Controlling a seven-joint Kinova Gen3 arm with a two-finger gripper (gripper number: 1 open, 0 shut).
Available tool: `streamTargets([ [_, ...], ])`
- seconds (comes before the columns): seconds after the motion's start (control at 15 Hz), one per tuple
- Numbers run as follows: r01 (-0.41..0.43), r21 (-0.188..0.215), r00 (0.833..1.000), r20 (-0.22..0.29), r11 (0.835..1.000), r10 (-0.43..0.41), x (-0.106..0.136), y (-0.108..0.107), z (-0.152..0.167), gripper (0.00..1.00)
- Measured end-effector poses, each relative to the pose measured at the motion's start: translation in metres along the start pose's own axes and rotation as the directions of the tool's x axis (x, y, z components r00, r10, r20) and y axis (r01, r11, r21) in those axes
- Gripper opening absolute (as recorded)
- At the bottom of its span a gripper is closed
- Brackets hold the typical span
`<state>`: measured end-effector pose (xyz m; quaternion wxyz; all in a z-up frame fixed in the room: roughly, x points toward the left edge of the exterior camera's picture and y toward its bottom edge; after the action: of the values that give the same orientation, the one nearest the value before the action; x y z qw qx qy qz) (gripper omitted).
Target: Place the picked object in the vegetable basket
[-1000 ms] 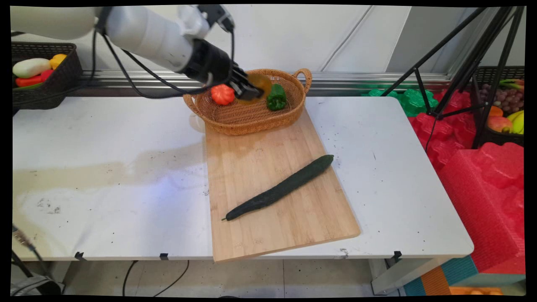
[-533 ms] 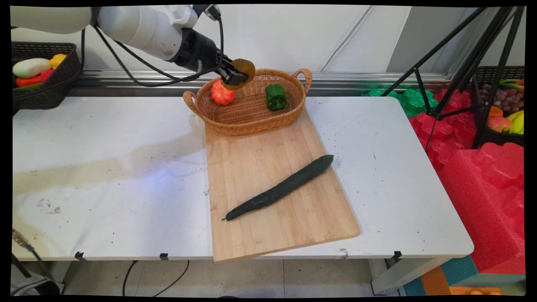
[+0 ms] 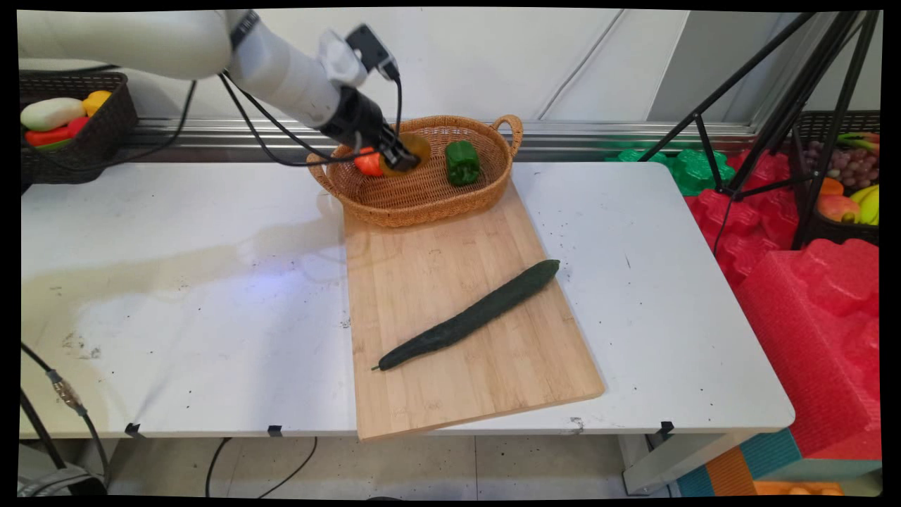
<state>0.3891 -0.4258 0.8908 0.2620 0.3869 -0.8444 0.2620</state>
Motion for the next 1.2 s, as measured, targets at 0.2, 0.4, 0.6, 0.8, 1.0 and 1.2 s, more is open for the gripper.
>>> streamTargets([
  [0.2, -0.004, -0.031, 0.998, 0.062, 1.0, 0.006, -0.011, -0.002, 0.035, 0.0],
  [0.4, 0.0, -0.048, 0.995, 0.096, 0.999, 0.004, -0.019, -0.004, 0.055, 0.0],
  [0.6, 0.01, -0.06, 0.992, 0.127, 0.998, -0.002, -0.027, -0.007, 0.076, 0.0],
  [0.8, 0.015, -0.067, 0.99, 0.138, 0.998, -0.006, -0.031, -0.01, 0.087, 0.0],
  [1.0, 0.022, -0.072, 0.99, 0.139, 0.997, -0.012, -0.032, -0.012, 0.095, 1.0],
  [1.2, 0.028, -0.073, 0.991, 0.13, 0.997, -0.018, -0.03, -0.013, 0.097, 1.0],
])
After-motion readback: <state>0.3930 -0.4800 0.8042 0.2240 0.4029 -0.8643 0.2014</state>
